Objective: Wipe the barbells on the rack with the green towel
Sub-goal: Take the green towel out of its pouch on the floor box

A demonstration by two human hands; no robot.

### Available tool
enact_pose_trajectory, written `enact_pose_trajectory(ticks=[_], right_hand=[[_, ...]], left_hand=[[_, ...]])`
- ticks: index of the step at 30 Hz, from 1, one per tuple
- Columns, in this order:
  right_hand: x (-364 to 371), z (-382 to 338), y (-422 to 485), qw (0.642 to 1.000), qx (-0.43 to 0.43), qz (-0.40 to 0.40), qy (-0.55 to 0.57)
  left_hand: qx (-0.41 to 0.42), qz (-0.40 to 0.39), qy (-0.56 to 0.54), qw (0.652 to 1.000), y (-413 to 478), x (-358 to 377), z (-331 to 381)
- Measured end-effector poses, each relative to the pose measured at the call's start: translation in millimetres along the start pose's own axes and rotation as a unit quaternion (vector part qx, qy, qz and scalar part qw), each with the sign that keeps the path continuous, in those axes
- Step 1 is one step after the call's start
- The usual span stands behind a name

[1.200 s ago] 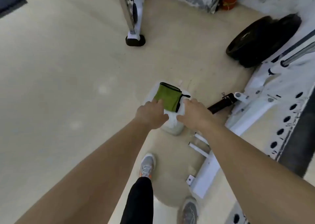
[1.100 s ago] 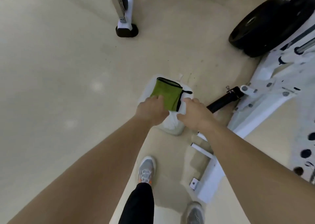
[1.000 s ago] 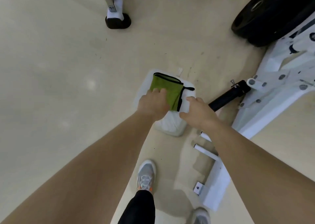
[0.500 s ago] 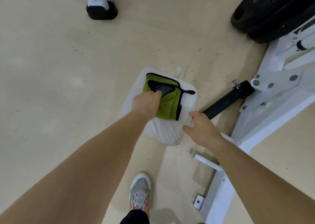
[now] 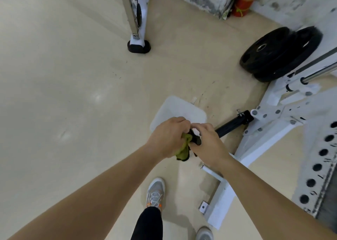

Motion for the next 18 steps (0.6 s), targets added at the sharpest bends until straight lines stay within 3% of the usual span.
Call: enact_pose_trajectory(ticks=[4, 7, 10, 15, 18], right_hand=[[-68.1, -62.9, -66.2, 0.998, -0.021, 0.043, 0.033], [-117.3, -113.2, -125.4, 0.991, -0.032, 0.051, 0.122], [-159.6, -166.6, -183.1, 0.984, -0.07, 0.056, 0.157], [-237.2, -227.1, -259.8, 0.976, -0.112, 0.136, 0.131], [-291.3, -255.6, -288.3, 0.968, -0.126, 0.203, 0.072]], left_hand=[[-0.058, 0.0, -0.049, 0.997, -28.7, -83.3, 61.7], [-0.103, 0.023, -0.088, 0.991, -52.5, -152.5, 112.6], [-0.095, 0.055, -0.134, 0.985, -75.0, -216.4, 171.3], [-0.095, 0.091, -0.093, 0.987, -102.8, -298.3, 251.7], [-0.097, 0.111, -0.006, 0.989, -108.0, -335.9, 283.1]])
Point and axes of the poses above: each hand's wrist, its own y-axis towards the middle knuckle, its own x-axis out of the palm, z = x × y, the point moved 8 cm from there along y, towards the middle knuckle, and after that the axes turned 1 degree about -y, right-handed, at the moved point
